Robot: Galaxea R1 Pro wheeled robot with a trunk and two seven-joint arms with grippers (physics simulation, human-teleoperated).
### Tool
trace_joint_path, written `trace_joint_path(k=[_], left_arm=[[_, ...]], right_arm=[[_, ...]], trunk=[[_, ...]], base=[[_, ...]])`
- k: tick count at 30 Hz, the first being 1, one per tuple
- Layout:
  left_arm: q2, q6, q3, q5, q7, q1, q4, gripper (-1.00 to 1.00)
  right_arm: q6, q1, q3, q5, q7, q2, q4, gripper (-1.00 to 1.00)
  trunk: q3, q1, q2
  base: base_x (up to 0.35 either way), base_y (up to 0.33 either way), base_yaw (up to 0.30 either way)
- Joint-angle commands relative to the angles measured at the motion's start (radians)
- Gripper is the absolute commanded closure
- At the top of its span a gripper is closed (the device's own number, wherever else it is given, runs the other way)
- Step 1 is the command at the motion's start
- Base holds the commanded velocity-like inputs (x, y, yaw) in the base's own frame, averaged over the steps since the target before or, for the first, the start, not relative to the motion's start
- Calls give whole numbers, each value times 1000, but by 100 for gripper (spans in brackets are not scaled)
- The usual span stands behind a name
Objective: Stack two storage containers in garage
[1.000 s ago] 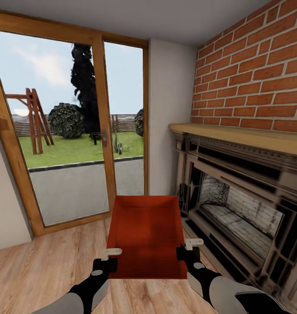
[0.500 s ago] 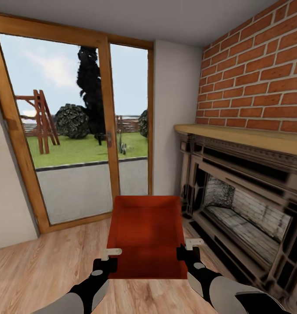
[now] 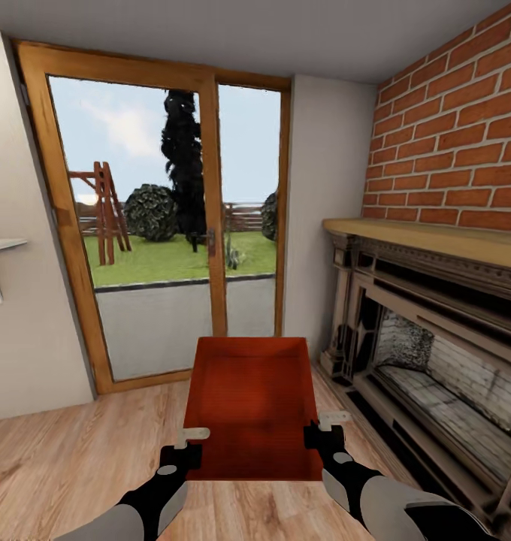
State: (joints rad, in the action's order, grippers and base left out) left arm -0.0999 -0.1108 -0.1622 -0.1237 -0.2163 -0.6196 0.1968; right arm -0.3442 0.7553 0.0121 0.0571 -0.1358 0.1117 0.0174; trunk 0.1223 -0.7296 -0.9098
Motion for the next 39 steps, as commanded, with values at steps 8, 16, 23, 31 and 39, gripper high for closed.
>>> trace_joint_path(k=[8,16,23,31,39], left_arm=[[2,-6,24,3,-24,-2,1,100],[1,-6,23,4,-24,-2,1,100],[1,-6,23,4,-24,-2,1,100],[0,-6,24,2,-24,-2,1,100],[0,-6,23,1,-25,-2,1,100]], right_arm=[[-6,1,-25,-19,-10,-6,4,100],[-6,1,-24,-19,-10,-6,4,100],[-6,1,-25,-19,-11,-6,3,100],[-6,1,-25,-19,-12,-7,3,100],[-6,1,-24,-19,-11,-6,3,100]], trunk=[[-7,0,-1],[-15,0,-1],[-21,0,-1],[-27,0,-1],[-32,0,-1]], base=[[0,0,210],[0,0,250],[0,0,286],[0,0,293],[0,-3,293]])
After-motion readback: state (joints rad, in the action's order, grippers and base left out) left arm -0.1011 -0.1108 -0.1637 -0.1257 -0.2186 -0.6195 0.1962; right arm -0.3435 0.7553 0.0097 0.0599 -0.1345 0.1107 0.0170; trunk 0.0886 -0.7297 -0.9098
